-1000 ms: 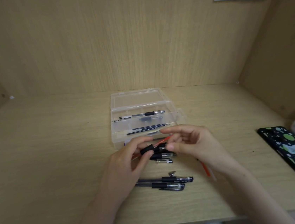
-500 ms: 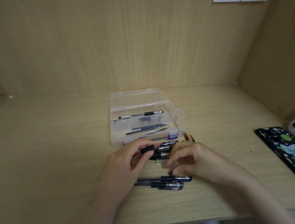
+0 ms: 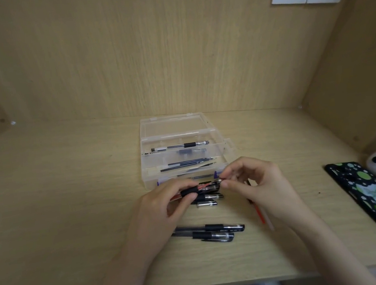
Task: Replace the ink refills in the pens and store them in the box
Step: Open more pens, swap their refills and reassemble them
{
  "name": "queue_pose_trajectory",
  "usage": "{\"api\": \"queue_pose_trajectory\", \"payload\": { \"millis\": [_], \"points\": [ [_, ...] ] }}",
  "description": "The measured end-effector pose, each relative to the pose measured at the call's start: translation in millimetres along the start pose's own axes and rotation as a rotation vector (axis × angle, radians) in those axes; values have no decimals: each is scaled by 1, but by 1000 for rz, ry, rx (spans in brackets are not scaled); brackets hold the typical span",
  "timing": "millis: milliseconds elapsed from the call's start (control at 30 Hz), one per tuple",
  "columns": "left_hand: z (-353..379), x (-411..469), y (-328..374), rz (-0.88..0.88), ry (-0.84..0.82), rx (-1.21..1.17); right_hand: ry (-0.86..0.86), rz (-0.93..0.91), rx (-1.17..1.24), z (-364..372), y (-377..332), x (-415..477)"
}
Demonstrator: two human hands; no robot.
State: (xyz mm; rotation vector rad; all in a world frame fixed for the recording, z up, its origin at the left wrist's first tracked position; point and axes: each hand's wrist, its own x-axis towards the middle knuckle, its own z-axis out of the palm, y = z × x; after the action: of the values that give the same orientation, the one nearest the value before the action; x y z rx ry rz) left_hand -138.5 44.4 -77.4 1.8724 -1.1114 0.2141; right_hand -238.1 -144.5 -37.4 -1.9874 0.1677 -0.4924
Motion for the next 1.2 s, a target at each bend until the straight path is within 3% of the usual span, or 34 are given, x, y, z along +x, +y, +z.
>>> {"api": "queue_pose_trajectory", "payload": {
  "millis": [467,733,900,1200],
  "points": [
    [2,0,-1,18,-3,18,-75,-16,-35,18,-1,2],
    [1,-1,0,43,-6,75,-118,-34,-179,23,2,2],
    [1,0,1,50,-11,64,-151,-18,-10,21,1,0],
    [3,0,-3,43,-6,39,-145,-2,-131,25,6,2]
  ]
}}
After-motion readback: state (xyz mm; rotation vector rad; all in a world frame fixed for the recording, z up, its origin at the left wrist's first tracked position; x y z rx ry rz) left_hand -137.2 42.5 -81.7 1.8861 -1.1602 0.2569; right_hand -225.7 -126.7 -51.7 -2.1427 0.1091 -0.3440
